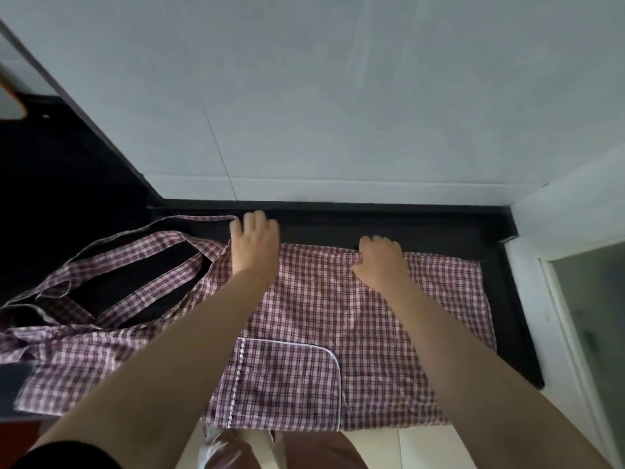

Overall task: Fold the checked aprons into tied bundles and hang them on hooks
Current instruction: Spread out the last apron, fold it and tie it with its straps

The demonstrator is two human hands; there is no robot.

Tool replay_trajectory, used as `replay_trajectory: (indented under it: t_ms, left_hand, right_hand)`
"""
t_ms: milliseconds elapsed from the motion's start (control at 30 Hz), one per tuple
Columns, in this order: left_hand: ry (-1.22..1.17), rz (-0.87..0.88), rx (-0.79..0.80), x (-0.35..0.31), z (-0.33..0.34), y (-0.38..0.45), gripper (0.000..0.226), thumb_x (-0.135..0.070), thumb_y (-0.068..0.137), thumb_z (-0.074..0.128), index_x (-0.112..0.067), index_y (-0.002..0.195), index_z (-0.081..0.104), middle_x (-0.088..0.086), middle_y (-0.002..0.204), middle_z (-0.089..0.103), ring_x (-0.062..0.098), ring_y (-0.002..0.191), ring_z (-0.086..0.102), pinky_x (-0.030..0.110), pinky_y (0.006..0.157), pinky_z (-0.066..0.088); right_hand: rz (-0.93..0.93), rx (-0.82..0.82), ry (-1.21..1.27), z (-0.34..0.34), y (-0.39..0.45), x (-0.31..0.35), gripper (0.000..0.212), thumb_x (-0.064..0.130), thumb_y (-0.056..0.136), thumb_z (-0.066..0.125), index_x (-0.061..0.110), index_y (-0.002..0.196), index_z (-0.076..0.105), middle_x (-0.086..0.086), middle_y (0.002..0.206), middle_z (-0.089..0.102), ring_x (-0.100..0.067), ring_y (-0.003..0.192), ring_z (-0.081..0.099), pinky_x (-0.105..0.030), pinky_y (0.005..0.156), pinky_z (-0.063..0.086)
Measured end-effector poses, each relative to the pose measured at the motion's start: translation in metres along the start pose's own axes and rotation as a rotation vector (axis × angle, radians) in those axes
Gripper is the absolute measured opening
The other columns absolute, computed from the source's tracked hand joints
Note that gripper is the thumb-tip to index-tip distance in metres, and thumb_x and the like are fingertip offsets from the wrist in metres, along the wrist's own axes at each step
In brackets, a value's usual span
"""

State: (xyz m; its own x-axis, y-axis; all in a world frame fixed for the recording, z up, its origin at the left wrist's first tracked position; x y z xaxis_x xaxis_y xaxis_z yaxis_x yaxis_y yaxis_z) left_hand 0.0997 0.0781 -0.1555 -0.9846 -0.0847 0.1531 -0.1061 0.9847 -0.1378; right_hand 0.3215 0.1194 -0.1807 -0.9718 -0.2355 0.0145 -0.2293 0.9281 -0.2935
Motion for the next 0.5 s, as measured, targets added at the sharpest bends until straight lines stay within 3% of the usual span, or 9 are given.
replay_trajectory:
  t_ms: [67, 100, 200, 267, 367, 433, 500]
  left_hand:
    - [-0.183, 0.246, -0.055, -0.022, -0.002, -0.011, 0.016, -0.019, 0.092, 0.049, -0.019, 0.108, 0.052, -0.002, 0.104, 0.047, 0.017, 0.097, 0.046, 0.035, 0.096, 0.044]
    - [-0.274, 0.337, 0.022, -0.034, -0.001, -0.017, 0.013, -0.027, 0.095, 0.050, -0.020, 0.106, 0.052, -0.004, 0.100, 0.047, 0.015, 0.092, 0.047, 0.033, 0.092, 0.048]
    - [-0.298, 0.325, 0.285, -0.052, 0.013, -0.025, 0.060, -0.061, 0.088, 0.060, -0.020, 0.130, 0.045, 0.001, 0.122, 0.051, 0.018, 0.103, 0.056, 0.034, 0.083, 0.054]
    - [-0.300, 0.222, 0.290, -0.052, 0.021, -0.022, 0.079, -0.068, 0.084, 0.059, -0.022, 0.143, 0.032, 0.003, 0.135, 0.045, 0.020, 0.106, 0.057, 0.034, 0.078, 0.056]
    - [-0.421, 0.120, 0.233, -0.051, 0.021, -0.014, 0.060, -0.054, 0.100, 0.045, -0.026, 0.149, 0.024, 0.008, 0.138, 0.040, 0.019, 0.085, 0.059, 0.031, 0.062, 0.053]
    - [-0.432, 0.045, 0.224, -0.049, 0.018, -0.004, 0.039, -0.033, 0.105, 0.043, -0.020, 0.141, 0.038, 0.010, 0.132, 0.042, 0.018, 0.073, 0.054, 0.030, 0.055, 0.047]
    - [-0.398, -0.009, 0.198, -0.046, 0.014, 0.005, 0.024, -0.021, 0.103, 0.046, -0.014, 0.126, 0.050, 0.009, 0.123, 0.043, 0.017, 0.073, 0.049, 0.030, 0.054, 0.041]
  right_hand:
    - [-0.025, -0.081, 0.044, -0.002, -0.003, -0.004, 0.015, 0.024, 0.094, 0.062, 0.014, 0.106, 0.060, 0.000, 0.092, 0.056, -0.015, 0.087, 0.055, -0.033, 0.089, 0.047]
    - [-0.033, -0.096, 0.049, -0.003, -0.004, -0.005, 0.010, 0.023, 0.094, 0.062, 0.015, 0.100, 0.059, 0.002, 0.087, 0.053, -0.014, 0.084, 0.053, -0.033, 0.087, 0.047]
    - [-0.071, -0.068, 0.065, -0.003, -0.008, -0.010, 0.012, 0.027, 0.096, 0.059, 0.019, 0.090, 0.055, 0.004, 0.085, 0.049, -0.015, 0.084, 0.052, -0.035, 0.087, 0.047]
    - [-0.096, -0.054, 0.117, -0.005, -0.008, -0.013, 0.016, 0.026, 0.100, 0.054, 0.020, 0.086, 0.049, 0.005, 0.081, 0.049, -0.013, 0.078, 0.050, -0.033, 0.078, 0.048]
    - [-0.089, -0.081, 0.182, -0.009, -0.003, -0.016, 0.017, 0.026, 0.106, 0.043, 0.019, 0.090, 0.041, 0.006, 0.068, 0.045, -0.010, 0.057, 0.042, -0.024, 0.052, 0.032]
    - [-0.078, -0.080, 0.171, -0.009, 0.001, -0.015, 0.015, 0.027, 0.107, 0.040, 0.017, 0.096, 0.041, 0.006, 0.065, 0.044, -0.009, 0.052, 0.038, -0.023, 0.049, 0.024]
    - [-0.062, -0.079, 0.147, -0.007, 0.005, -0.015, 0.014, 0.027, 0.107, 0.041, 0.014, 0.105, 0.046, 0.004, 0.068, 0.049, -0.011, 0.053, 0.041, -0.026, 0.054, 0.030]
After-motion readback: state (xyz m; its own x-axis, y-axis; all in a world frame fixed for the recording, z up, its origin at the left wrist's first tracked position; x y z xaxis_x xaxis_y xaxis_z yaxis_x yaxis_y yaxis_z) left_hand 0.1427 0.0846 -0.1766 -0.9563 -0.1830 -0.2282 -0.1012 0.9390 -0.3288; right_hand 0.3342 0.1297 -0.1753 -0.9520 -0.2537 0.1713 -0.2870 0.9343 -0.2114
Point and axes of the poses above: each hand's wrist, its own y-axis towards the middle knuckle, its own z-axis out of the palm, x = y × z, the point moved 2 cm from there along y, towards the middle knuckle
